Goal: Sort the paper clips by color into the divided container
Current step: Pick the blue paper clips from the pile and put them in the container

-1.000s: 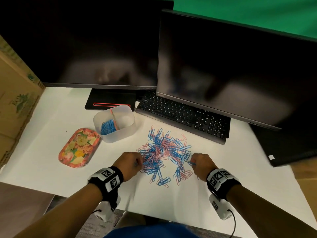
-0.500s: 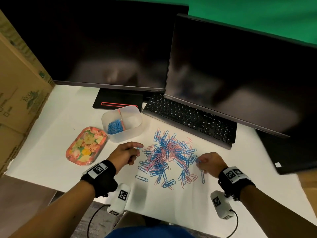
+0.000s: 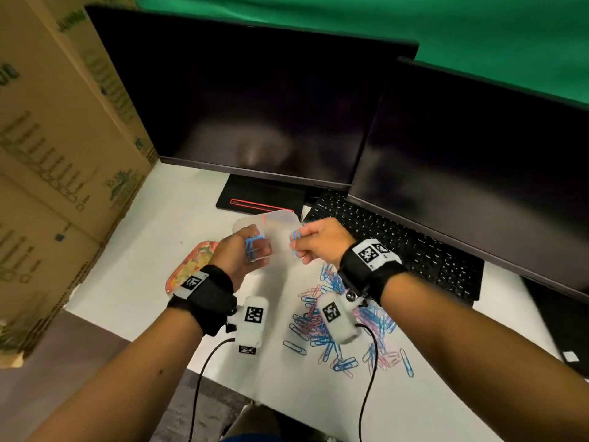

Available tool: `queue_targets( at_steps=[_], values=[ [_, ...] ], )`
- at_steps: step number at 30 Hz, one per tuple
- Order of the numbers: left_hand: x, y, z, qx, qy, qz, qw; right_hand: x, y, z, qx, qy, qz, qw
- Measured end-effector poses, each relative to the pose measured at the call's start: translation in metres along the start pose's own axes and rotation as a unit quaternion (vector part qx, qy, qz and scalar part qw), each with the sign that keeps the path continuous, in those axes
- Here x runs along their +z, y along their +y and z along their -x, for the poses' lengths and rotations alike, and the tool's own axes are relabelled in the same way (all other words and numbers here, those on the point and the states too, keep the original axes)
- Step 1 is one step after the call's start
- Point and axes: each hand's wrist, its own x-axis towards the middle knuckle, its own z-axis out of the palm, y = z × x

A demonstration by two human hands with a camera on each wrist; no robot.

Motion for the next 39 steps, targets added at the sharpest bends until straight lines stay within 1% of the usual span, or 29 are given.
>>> queue_targets(
  at_steps=[2, 4, 7, 10, 12, 13, 15, 16, 17, 18, 19, 20, 21, 22, 23, 24, 26, 27, 28, 30, 33, 36, 38, 39],
  values=[
    [-0.002, 0.013, -0.005, 0.014, 0.045, 0.007, 0.999, 0.021, -0.015, -0.021, 0.01, 0.006, 0.048, 0.999],
    [0.0, 0.022, -0.01, 0.015, 0.07, -0.009, 0.997, 0.034, -0.023, -0.036, 0.025, 0.01, 0.074, 0.997],
    [0.002, 0.03, -0.015, 0.015, 0.071, -0.065, 0.995, 0.045, -0.027, -0.046, 0.026, -0.016, 0.104, 0.994],
    [0.002, 0.028, -0.02, 0.02, 0.065, -0.117, 0.991, 0.035, -0.018, -0.043, 0.015, 0.004, 0.127, 0.992],
    [0.001, 0.024, -0.023, 0.047, 0.066, -0.146, 0.986, 0.017, -0.005, -0.033, 0.006, 0.026, 0.145, 0.989],
    [-0.001, 0.021, -0.022, 0.071, 0.074, -0.166, 0.981, 0.006, 0.003, -0.026, 0.011, 0.031, 0.135, 0.99],
    [-0.002, 0.01, -0.018, 0.142, 0.077, -0.221, 0.962, -0.018, 0.025, -0.01, 0.025, 0.053, 0.114, 0.992],
    [-0.002, 0.003, -0.014, 0.179, 0.055, -0.256, 0.948, -0.03, 0.034, 0.001, 0.026, 0.067, 0.116, 0.991],
    [-0.001, -0.007, -0.008, 0.212, 0.016, -0.299, 0.93, -0.043, 0.048, 0.013, 0.026, 0.083, 0.144, 0.986],
    [-0.001, -0.018, -0.001, 0.239, -0.029, -0.35, 0.905, -0.054, 0.063, 0.026, 0.025, 0.096, 0.198, 0.975],
    [0.0, -0.03, 0.006, 0.255, -0.078, -0.41, 0.872, -0.064, 0.076, 0.041, 0.027, 0.1, 0.252, 0.962],
    [0.002, -0.043, 0.011, 0.263, -0.124, -0.478, 0.829, -0.073, 0.091, 0.056, 0.029, 0.092, 0.288, 0.953],
    [0.002, -0.057, 0.015, 0.269, -0.163, -0.548, 0.775, -0.079, 0.106, 0.069, 0.037, 0.084, 0.298, 0.95],
    [0.0, -0.068, 0.018, 0.269, -0.187, -0.614, 0.718, -0.083, 0.12, 0.08, 0.052, 0.075, 0.309, 0.947],
    [-0.001, -0.079, 0.02, 0.265, -0.204, -0.666, 0.666, -0.087, 0.132, 0.092, 0.082, 0.057, 0.337, 0.936],
    [-0.002, -0.09, 0.02, 0.252, -0.216, -0.706, 0.626, -0.091, 0.145, 0.101, 0.108, 0.051, 0.354, 0.928],
    [-0.002, -0.109, 0.022, 0.219, -0.23, -0.758, 0.57, -0.097, 0.171, 0.118, 0.14, 0.054, 0.391, 0.908],
    [-0.002, -0.116, 0.023, 0.206, -0.235, -0.776, 0.548, -0.099, 0.181, 0.124, 0.158, 0.059, 0.397, 0.902],
    [-0.003, -0.122, 0.023, 0.201, -0.237, -0.787, 0.533, -0.099, 0.193, 0.128, 0.162, 0.068, 0.403, 0.898],
    [-0.005, -0.129, 0.023, 0.196, -0.232, -0.8, 0.518, -0.094, 0.208, 0.136, 0.167, 0.068, 0.413, 0.893],
    [-0.005, -0.133, 0.02, 0.203, -0.227, -0.803, 0.513, -0.082, 0.22, 0.14, 0.155, 0.07, 0.412, 0.895],
    [-0.004, -0.134, 0.021, 0.216, -0.218, -0.792, 0.529, -0.078, 0.225, 0.136, 0.152, 0.092, 0.39, 0.903],
    [-0.004, -0.133, 0.02, 0.214, -0.211, -0.782, 0.546, -0.078, 0.225, 0.132, 0.159, 0.095, 0.366, 0.912],
    [-0.004, -0.133, 0.019, 0.21, -0.205, -0.774, 0.561, -0.079, 0.225, 0.131, 0.162, 0.096, 0.356, 0.915]
  ],
)
